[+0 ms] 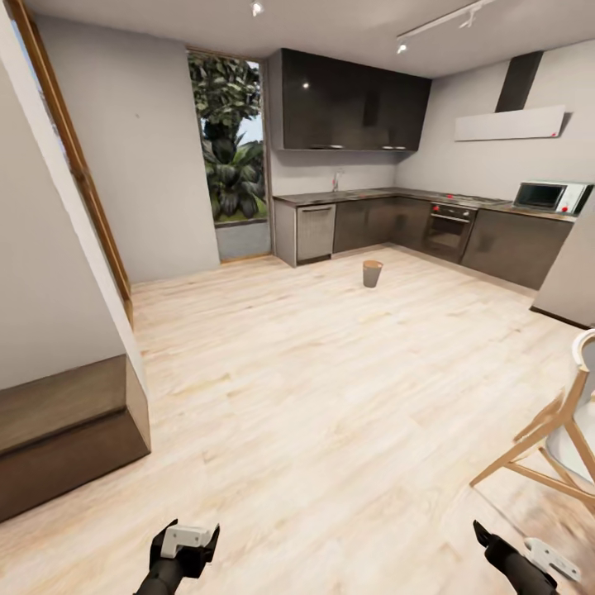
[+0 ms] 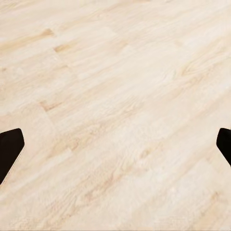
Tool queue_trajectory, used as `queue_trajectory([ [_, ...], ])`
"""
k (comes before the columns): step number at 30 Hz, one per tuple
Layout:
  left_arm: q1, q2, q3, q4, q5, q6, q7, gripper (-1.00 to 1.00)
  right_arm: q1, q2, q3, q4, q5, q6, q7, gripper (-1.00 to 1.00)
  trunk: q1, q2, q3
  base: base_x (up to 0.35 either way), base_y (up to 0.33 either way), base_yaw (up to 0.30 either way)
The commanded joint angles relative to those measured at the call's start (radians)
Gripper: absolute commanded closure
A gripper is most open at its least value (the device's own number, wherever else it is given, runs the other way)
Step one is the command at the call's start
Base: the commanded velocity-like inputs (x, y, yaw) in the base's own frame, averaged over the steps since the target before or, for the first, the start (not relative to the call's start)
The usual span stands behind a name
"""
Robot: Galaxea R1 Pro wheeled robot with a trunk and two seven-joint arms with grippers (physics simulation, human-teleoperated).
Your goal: Put the three can of soda from the living room inside the tash can in the kitchen.
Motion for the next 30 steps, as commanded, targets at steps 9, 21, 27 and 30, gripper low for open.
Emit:
queue_trajectory([
  [9, 0.000, -0.002, -0.002, 0.000, 0.000, 0.001, 0.001, -1.00, 0.000, 0.002, 0.008, -0.002, 0.003, 0.001, 0.000, -1.00, 0.000, 0.000, 0.000, 0.280, 0.204, -0.003],
  [21, 0.000, -0.002, 0.005, 0.000, 0.000, 0.001, 0.001, -1.00, 0.000, 0.003, 0.010, -0.002, 0.004, 0.001, 0.000, -1.00, 0.000, 0.000, 0.000, 0.278, 0.170, 0.000],
  [27, 0.000, -0.002, 0.004, 0.000, 0.000, 0.000, 0.001, -1.00, 0.000, 0.003, 0.011, -0.002, 0.004, 0.001, 0.000, -1.00, 0.000, 0.000, 0.000, 0.181, 0.022, 0.000],
  [30, 0.000, -0.002, 0.004, 0.002, 0.000, 0.000, 0.001, -1.00, 0.000, 0.003, 0.011, -0.002, 0.004, 0.000, 0.000, -1.00, 0.000, 0.000, 0.000, 0.162, 0.006, 0.000],
])
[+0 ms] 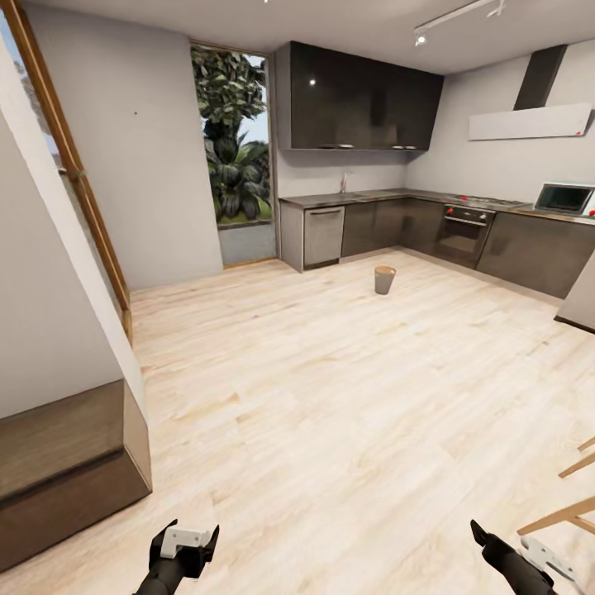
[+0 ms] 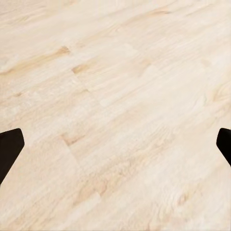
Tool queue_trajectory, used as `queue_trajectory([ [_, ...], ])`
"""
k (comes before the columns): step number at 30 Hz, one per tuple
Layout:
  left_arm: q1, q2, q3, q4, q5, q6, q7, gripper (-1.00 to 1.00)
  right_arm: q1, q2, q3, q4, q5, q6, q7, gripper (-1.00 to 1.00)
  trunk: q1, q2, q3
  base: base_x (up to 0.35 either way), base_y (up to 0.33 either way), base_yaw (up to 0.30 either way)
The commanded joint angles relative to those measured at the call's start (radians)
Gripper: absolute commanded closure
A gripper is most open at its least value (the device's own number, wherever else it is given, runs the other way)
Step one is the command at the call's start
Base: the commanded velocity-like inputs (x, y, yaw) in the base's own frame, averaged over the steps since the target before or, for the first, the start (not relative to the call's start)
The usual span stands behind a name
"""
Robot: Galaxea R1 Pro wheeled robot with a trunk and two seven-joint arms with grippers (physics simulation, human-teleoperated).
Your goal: Put the three can of soda from the living room inside the tash can in the kitchen.
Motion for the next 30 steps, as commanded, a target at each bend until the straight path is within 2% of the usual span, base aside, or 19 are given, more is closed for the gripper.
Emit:
queue_trajectory([
  [1, 0.000, 0.000, 0.000, 0.000, 0.000, 0.000, 0.000, -1.00, 0.000, 0.000, 0.000, 0.000, 0.000, 0.000, 0.000, -1.00, 0.000, 0.000, 0.000, 0.180, 0.004, 0.000],
  [19, 0.000, 0.000, -0.007, 0.004, -0.001, 0.001, 0.001, -1.00, 0.000, 0.001, 0.001, 0.001, 0.000, 0.000, 0.000, -1.00, 0.000, 0.000, 0.000, 0.274, 0.035, -0.005],
  [30, 0.000, 0.000, -0.006, 0.001, -0.001, 0.002, 0.001, -1.00, 0.000, -0.001, 0.000, 0.002, -0.001, 0.001, 0.000, -1.00, 0.000, 0.000, 0.000, 0.322, 0.053, -0.206],
])
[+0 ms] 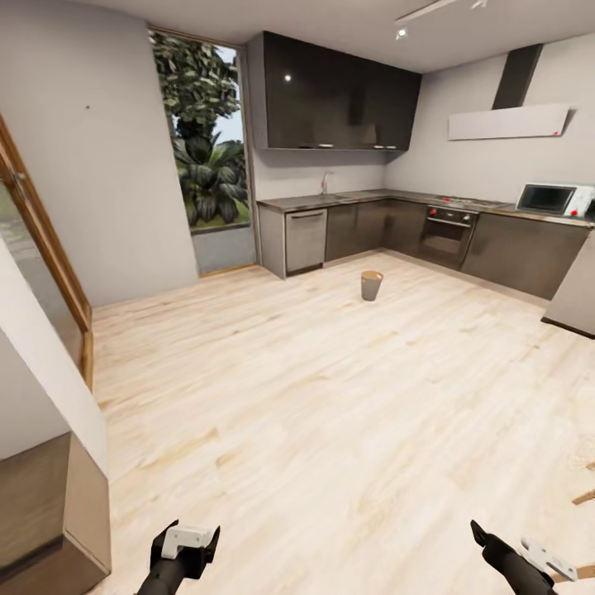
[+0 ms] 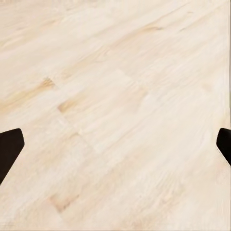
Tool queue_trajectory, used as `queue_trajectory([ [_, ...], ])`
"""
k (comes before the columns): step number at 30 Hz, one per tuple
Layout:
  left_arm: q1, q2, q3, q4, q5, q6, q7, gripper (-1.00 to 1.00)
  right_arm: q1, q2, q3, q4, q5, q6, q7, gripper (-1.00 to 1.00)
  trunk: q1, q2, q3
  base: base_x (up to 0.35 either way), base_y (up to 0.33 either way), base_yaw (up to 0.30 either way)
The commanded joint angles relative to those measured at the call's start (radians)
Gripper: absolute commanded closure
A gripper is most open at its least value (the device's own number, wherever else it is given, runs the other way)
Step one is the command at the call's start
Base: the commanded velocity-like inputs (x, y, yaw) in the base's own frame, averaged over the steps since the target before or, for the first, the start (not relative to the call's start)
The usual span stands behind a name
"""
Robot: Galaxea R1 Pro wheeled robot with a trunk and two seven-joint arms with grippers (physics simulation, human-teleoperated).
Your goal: Put the three can of soda from the living room inside the tash can in the kitchen.
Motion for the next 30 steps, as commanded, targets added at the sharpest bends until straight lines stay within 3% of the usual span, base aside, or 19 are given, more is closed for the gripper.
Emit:
queue_trajectory([
  [1, 0.000, 0.000, 0.000, 0.000, 0.000, 0.000, 0.000, -1.00, 0.000, 0.000, 0.000, 0.001, 0.000, -0.001, 0.000, -1.00, 0.000, 0.000, 0.000, 0.323, -0.019, -0.245],
  [19, 0.000, 0.000, -0.001, 0.000, 0.000, 0.000, 0.000, -1.00, 0.000, 0.000, 0.000, 0.000, 0.001, -0.001, 0.000, -1.00, 0.000, 0.000, 0.000, 0.319, -0.064, -0.244],
  [30, 0.000, 0.000, -0.001, 0.000, 0.000, 0.000, 0.000, -1.00, 0.000, 0.001, 0.000, 0.000, 0.001, 0.000, 0.000, -1.00, 0.000, 0.000, 0.000, 0.322, -0.006, -0.060],
])
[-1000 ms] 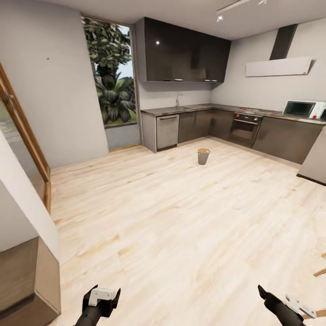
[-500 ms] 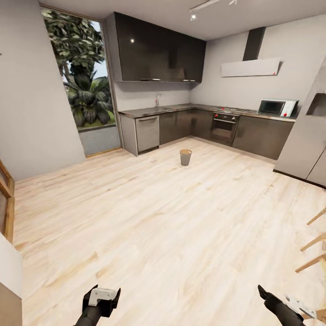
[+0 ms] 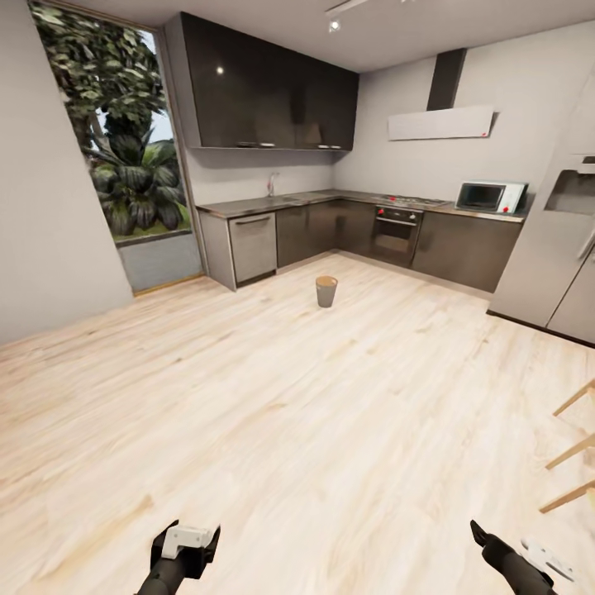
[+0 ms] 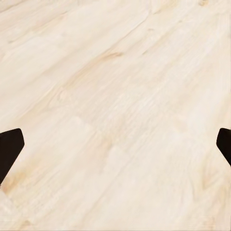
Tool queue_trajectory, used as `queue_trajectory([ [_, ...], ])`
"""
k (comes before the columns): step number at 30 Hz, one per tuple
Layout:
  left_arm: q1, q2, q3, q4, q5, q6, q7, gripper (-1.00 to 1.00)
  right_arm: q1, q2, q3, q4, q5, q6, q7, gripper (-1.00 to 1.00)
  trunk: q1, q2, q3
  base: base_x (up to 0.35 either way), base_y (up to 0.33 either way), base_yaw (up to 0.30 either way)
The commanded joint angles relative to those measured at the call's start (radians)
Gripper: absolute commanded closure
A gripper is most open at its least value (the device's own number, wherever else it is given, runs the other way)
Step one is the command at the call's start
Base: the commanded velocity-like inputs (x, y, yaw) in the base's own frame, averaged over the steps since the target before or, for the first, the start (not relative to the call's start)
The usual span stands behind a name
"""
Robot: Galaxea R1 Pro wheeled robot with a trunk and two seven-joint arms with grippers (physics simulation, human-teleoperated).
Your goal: Put the three can of soda from the living room inside the tash can in the kitchen.
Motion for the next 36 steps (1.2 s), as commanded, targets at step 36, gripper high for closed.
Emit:
queue_trajectory([
  [36, 0.000, 0.000, 0.001, 0.009, 0.000, 0.000, 0.000, -1.00, 0.000, -0.001, 0.002, 0.001, 0.003, 0.000, 0.000, -1.00, 0.000, 0.000, 0.000, 0.324, 0.053, -0.001],
])
